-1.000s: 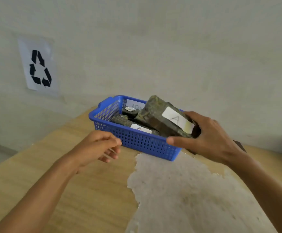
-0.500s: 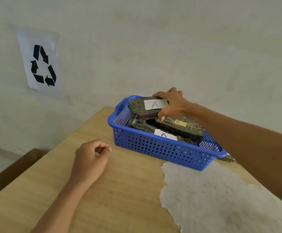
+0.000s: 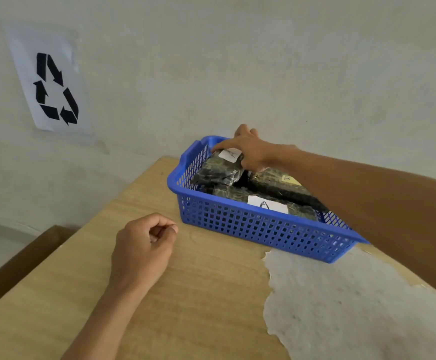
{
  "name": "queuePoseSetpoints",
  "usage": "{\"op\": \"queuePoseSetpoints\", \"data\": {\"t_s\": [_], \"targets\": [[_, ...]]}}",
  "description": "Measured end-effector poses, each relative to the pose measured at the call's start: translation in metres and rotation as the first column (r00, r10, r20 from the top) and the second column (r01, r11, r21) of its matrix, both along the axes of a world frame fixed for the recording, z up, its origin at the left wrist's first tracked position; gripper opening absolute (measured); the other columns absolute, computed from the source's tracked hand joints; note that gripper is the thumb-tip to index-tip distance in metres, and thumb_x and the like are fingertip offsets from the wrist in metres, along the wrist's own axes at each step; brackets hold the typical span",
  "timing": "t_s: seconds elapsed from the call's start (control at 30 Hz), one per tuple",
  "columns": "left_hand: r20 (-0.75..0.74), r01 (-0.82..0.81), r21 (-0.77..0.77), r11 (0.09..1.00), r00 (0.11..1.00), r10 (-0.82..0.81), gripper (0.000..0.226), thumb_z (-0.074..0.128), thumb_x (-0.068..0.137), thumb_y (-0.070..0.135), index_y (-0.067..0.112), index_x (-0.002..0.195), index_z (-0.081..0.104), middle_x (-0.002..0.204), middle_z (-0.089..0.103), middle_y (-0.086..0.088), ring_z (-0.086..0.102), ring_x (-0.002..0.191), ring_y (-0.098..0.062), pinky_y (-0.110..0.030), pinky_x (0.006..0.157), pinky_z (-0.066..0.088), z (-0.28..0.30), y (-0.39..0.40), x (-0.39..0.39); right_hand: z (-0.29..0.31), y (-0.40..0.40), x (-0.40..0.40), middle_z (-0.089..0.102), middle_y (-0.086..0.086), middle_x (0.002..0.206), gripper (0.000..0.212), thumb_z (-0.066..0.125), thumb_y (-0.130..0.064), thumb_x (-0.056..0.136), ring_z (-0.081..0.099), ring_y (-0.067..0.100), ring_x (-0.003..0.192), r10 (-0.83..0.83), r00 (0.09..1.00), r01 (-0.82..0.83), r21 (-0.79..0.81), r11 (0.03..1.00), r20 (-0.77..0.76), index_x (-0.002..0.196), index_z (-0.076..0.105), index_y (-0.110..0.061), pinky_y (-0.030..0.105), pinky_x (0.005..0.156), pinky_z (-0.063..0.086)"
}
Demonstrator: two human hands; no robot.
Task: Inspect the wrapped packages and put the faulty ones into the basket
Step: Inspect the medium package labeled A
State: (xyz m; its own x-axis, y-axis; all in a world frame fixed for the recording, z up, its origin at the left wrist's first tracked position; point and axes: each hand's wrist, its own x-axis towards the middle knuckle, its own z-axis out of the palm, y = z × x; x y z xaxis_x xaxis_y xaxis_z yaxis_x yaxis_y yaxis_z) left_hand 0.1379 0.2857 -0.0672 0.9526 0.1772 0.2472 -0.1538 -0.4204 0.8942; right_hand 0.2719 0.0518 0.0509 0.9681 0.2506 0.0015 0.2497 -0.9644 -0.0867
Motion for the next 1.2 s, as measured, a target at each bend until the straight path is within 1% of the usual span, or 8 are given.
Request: {"op": "queuePoseSetpoints", "data": {"t_s": [0.1,0.27,0.37,0.5,0.77,0.97,1.07,1.2], "targets": [[-0.008,0.009,0.004,1.0,1.0,-0.009,0.021,0.072,0.085,0.012,0.026,0.069,0.072,0.057,0.065,0.01,0.068,0.064,-0.023,-0.042,0.072,0.056,-0.001,0.0,0.0,-0.01,0.002,0.004,0.041,0.013,0.124,0.081,0.047,0.017,0.084,0.04,0.034,0.114,0.051,0.998,-0.052,0.048,0.997,0.028,0.15,0.045,-0.031,0.044,0.092,0.038],[-0.015,0.002,0.008,1.0,1.0,-0.002,0.02,0.072,0.085,0.013,0.025,0.069,0.072,0.056,0.065,0.012,0.068,0.065,-0.023,-0.041,0.072,0.055,-0.003,-0.001,0.002,-0.014,-0.004,0.001,0.05,0.015,0.143,0.086,0.047,0.024,0.079,0.048,0.029,0.132,0.027,0.99,-0.049,0.159,0.986,0.137,0.153,0.038,-0.017,0.03,0.086,0.035],[-0.009,0.005,0.03,1.0,1.0,-0.005,0.02,0.072,0.085,0.013,0.025,0.069,0.072,0.056,0.065,0.013,0.067,0.065,-0.023,-0.04,0.073,0.055,-0.004,0.0,0.003,-0.014,-0.009,-0.006,0.049,0.015,0.148,0.09,0.047,0.024,0.076,0.045,0.03,0.137,0.034,0.99,-0.058,0.18,0.982,0.134,0.155,0.034,-0.018,0.04,0.099,0.044],[0.018,-0.009,0.089,0.996,1.0,0.008,0.021,0.073,0.084,0.013,0.027,0.069,0.072,0.065,0.069,0.011,0.066,0.068,-0.016,-0.036,0.073,0.054,-0.004,-0.002,0.001,-0.01,-0.019,-0.018,0.043,0.011,0.154,0.091,0.05,0.019,0.079,0.037,0.031,0.142,0.042,0.99,-0.062,0.144,0.988,0.134,0.157,0.031,-0.022,0.047,0.11,0.038],[0.081,0.041,0.349,0.936,0.994,-0.074,0.019,0.073,0.084,0.014,0.029,0.073,0.07,0.071,0.064,0.011,0.057,0.066,-0.003,-0.024,0.057,0.039,0.0,-0.012,-0.016,0.004,-0.048,-0.084,0.046,0.009,0.15,0.074,0.055,-0.002,0.085,0.039,0.028,0.14,0.004,0.987,-0.033,0.176,0.984,0.16,0.153,0.038,-0.024,0.051,0.111,0.038],[0.212,0.21,0.458,0.864,0.918,-0.336,0.017,0.071,0.085,0.012,0.026,0.076,0.068,0.075,0.061,0.015,0.061,0.066,-0.004,-0.033,0.061,0.053,0.001,-0.041,-0.043,0.006,-0.092,-0.168,0.05,0.001,0.146,0.063,0.062,-0.009,0.088,0.043,0.02,0.137,-0.076,0.969,0.021,0.231,0.973,0.234,0.147,0.047,-0.027,0.033,0.11,0.035],[0.233,0.307,0.547,0.779,0.838,-0.494,0.008,0.064,0.082,0.02,0.025,0.077,0.067,0.076,0.056,0.016,0.058,0.068,-0.006,-0.034,0.061,0.052,0.008,-0.079,-0.064,-0.001,-0.122,-0.218,0.052,-0.003,0.141,0.062,0.065,-0.011,0.087,0.047,0.017,0.131,-0.15,0.947,0.066,0.286,0.956,0.283,0.145,0.051,-0.027,0.033,0.107,0.04],[0.206,0.428,0.55,0.718,0.763,-0.613,0.015,0.051,0.081,0.033,0.026,0.077,0.064,0.075,0.048,0.021,0.055,0.068,-0.009,-0.035,0.063,0.051,0.014,-0.141,-0.092,-0.02,-0.171,-0.282,0.058,-0.008,0.132,0.055,0.068,-0.019,0.087,0.054,0.016,0.123,-0.249,0.917,0.148,0.314,0.938,0.313,0.139,0.056,-0.031,0.036,0.099,0.047]]}}
